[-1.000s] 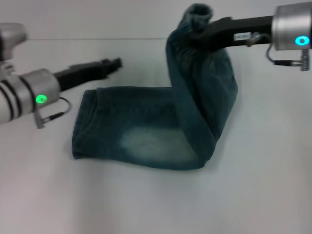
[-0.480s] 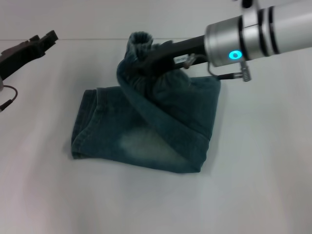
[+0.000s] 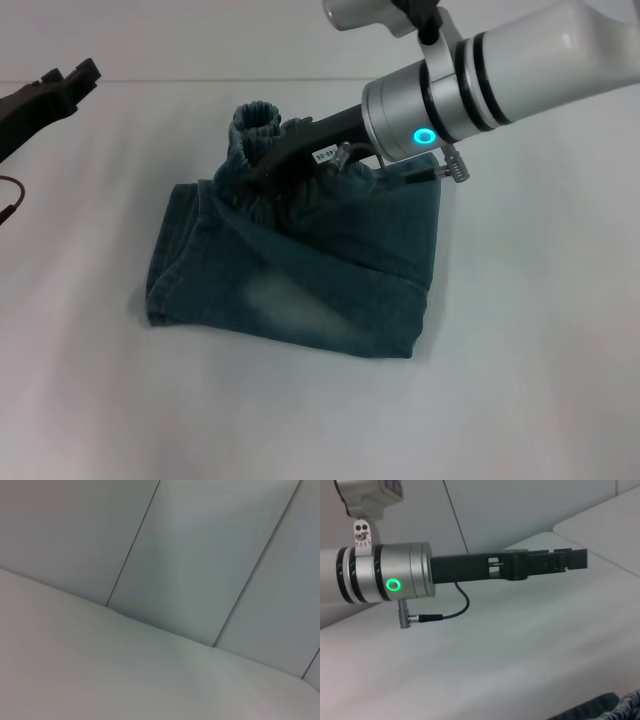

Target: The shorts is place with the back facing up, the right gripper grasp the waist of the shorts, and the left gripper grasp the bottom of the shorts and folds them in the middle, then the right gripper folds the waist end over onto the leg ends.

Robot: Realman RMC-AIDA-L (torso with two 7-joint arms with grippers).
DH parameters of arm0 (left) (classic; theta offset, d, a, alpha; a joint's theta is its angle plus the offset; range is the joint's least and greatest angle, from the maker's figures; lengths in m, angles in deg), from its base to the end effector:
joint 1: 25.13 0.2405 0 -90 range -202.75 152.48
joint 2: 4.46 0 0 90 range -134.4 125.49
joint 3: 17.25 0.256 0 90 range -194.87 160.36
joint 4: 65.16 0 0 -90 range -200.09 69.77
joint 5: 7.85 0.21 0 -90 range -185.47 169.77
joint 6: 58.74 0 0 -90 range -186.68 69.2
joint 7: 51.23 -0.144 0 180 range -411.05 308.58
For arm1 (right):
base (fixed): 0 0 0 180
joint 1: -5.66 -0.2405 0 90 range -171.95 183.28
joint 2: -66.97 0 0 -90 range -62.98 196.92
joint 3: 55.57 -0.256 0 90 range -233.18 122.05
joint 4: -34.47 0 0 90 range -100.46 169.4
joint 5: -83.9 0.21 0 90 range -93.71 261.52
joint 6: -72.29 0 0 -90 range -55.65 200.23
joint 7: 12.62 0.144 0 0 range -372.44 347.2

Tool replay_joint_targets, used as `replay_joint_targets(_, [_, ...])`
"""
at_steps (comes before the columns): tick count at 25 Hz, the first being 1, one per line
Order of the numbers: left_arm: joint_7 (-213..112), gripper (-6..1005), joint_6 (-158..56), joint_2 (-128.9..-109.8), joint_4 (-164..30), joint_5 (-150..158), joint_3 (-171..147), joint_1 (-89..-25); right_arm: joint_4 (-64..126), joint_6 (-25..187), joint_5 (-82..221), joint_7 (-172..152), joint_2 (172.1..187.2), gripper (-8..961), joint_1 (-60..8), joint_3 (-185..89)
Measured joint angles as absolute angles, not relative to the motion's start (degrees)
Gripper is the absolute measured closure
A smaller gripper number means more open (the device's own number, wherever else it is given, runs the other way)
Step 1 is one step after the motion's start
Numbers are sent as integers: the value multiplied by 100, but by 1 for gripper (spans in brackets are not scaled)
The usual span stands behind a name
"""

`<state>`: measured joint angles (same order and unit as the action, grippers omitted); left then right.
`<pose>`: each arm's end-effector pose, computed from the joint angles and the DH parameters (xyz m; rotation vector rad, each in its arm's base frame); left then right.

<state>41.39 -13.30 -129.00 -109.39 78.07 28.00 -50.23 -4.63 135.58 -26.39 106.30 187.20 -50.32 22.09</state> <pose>-0.2989 0.3938 0.0409 -1.7480 -1.0839 -0.8422 0.0819 0.4095 -0.0861 -2.9124 0.6764 0.2790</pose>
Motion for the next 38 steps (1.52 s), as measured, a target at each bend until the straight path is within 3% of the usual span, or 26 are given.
replay_joint_targets(19, [3937,476,-1338,-12890,-10760,7801,2864,-5126,-163,13724,-2659,10140,18729,895,-5545,2521])
replay_joint_targets(29, [3823,469,-1294,-12878,-10680,7751,2863,-5162,-521,13381,-2808,10017,18720,542,-5297,2541])
replay_joint_targets(38, [3826,470,-968,-12870,-10674,7751,2816,-5128,-2486,13500,-1779,9828,18677,250,-3181,2494])
